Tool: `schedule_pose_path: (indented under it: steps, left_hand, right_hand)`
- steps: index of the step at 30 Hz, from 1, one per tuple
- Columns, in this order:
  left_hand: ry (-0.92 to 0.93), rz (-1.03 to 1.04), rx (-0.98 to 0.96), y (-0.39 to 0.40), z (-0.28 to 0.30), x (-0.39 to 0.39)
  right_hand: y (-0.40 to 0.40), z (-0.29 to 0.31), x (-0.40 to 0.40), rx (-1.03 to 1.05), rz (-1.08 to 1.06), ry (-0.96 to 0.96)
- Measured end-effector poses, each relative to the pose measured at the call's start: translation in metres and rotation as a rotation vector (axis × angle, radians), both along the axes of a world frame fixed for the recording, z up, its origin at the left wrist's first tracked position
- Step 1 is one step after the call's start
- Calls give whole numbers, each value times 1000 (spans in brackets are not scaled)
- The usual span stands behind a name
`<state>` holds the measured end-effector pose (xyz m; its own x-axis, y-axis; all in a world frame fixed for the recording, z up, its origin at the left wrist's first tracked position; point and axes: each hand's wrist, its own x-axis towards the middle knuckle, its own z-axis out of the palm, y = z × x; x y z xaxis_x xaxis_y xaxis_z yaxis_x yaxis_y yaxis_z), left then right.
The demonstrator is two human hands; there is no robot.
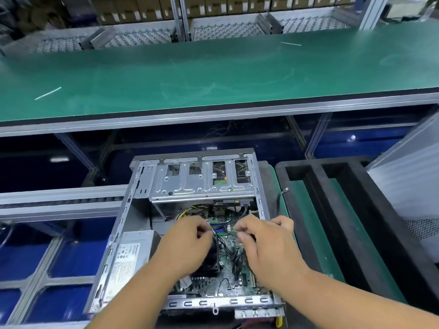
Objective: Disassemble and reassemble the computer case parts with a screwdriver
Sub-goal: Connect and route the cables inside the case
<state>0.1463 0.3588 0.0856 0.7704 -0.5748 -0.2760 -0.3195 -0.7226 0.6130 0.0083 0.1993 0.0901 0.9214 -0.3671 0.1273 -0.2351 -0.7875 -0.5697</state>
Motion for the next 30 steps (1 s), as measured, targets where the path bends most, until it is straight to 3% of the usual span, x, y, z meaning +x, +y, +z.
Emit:
schedule_pose_path:
  steps: [2, 4, 6, 9, 11, 16, 23, 26, 30]
  left_hand:
    - [230, -54, -65, 3, 11, -14]
    - [578, -53, -141, 3, 18, -23]
    - [810, -31, -219, 1, 20, -30]
    - [830, 158, -409, -3, 16, -33]
    - [752, 260, -498, -3, 15, -28]
    - [555, 290, -629, 0, 17, -21]
    - [634, 514, -841, -2, 14, -17]
    - [548, 423, -578, 4, 14, -14]
    - [70, -144, 244, 18, 7, -8]
  right_hand:
    - [-2, 13, 11, 193, 13, 25]
    - [-3, 29, 28, 475, 2, 41]
    - [-3, 43, 42, 778, -64, 64]
    - [-4, 50, 49, 1210, -140, 48]
    - [-6, 50, 48, 1276, -159, 20]
    - [-5, 44, 45, 1332, -192, -16]
    - [-3, 29, 40, 1168, -230, 29]
    - [1, 22, 34, 1016, -196, 77]
    - [7, 17, 24, 808, -62, 136]
